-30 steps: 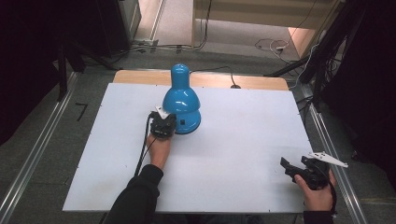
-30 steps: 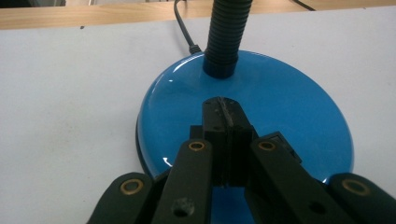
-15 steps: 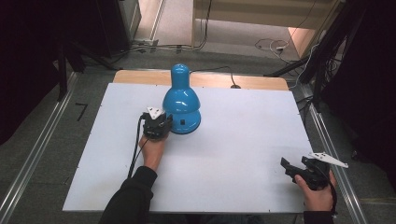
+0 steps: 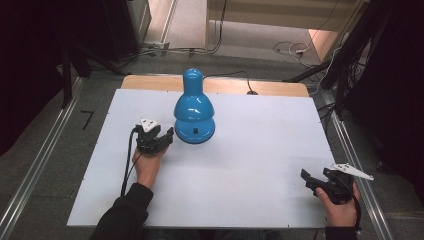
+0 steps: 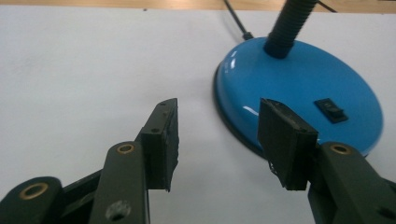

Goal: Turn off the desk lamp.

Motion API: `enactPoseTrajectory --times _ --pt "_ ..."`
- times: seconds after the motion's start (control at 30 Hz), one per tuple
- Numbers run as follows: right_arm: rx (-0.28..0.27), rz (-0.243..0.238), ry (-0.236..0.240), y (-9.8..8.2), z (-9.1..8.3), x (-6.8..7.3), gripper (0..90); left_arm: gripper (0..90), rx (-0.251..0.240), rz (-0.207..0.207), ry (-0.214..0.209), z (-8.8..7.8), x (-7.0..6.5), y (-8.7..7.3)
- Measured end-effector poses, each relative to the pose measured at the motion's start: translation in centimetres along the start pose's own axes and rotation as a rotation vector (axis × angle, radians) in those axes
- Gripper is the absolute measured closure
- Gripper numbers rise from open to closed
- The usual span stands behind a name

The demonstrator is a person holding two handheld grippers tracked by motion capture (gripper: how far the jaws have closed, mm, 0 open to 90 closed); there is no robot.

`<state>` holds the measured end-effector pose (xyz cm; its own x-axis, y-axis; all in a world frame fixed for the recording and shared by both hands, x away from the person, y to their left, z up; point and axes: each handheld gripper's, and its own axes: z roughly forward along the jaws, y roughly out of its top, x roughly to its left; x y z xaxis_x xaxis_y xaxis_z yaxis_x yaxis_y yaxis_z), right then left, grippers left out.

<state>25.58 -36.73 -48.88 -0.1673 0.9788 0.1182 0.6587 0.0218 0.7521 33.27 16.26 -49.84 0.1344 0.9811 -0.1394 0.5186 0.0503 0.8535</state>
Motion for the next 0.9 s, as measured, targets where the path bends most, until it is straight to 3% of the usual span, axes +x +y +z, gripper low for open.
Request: enactPoseTrajectory --times 0.27,0.53,0.9 --pt "0.0 -0.001 0.004 0.0 0.0 -0.1 12.6 35.2 0.003 -0.018 0.03 -0.5 0.8 -0.2" --pt "-0.001 0.0 0.006 0.0 0.0 -0.2 12.6 29.1 0.026 -0.025 0.03 -1.5 1.3 -0.2" --pt "-0.002 -0.003 0.004 0.0 -0.1 0.0 12.6 21.1 0.011 -0.035 0.057 -3.1 2.2 -0.9"
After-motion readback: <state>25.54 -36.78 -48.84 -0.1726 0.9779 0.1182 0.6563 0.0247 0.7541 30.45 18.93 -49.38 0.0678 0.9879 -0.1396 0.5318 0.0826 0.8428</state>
